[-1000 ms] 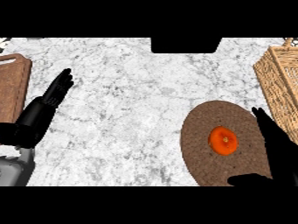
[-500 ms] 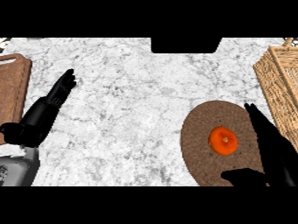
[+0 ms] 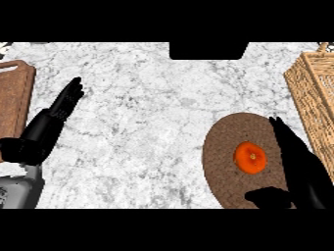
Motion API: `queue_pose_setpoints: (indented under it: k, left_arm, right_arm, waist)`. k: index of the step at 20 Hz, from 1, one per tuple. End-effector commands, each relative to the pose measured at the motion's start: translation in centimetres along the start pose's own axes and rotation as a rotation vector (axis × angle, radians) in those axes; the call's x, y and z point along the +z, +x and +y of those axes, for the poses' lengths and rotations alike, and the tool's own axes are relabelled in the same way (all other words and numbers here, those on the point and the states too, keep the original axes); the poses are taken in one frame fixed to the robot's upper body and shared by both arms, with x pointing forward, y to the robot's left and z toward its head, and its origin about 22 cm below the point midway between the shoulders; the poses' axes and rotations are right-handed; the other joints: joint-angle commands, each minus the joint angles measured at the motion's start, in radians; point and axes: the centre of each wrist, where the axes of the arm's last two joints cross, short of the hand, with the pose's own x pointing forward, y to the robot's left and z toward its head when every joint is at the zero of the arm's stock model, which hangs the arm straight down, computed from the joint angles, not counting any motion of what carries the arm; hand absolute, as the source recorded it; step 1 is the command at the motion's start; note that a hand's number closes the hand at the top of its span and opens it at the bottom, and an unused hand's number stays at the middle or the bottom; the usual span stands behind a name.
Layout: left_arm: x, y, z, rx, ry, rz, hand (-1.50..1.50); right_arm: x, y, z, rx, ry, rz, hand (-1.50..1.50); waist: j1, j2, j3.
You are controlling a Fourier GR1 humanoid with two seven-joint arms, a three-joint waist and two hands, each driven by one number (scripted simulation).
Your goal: Pick the squash from the placemat and place it in the basket
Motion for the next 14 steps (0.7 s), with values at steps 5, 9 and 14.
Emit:
queue_pose_setpoints:
  k: [5,9,14]
  left_arm:
    - [-0.2,-1.3,-0.8,0.002,-0.006,0.003,0.0]
    - [0.1,1.0,-0.6,-0.012,0.014,-0.005,0.0]
    - [-0.3,0.9,0.1,-0.007,-0.009,0.008,0.0]
  right_arm:
    - [-0.3,1.0,2.5,0.04,0.016,0.028,-1.5]
    - [-2.5,-0.2,1.8,0.052,0.021,0.039,-1.5]
    - [-4.4,-0.1,4.8,0.065,0.038,0.085,-1.5]
  waist:
    - [0.0,0.0,0.0]
    - [0.002,0.0,0.0]
    - [0.003,0.001,0.0]
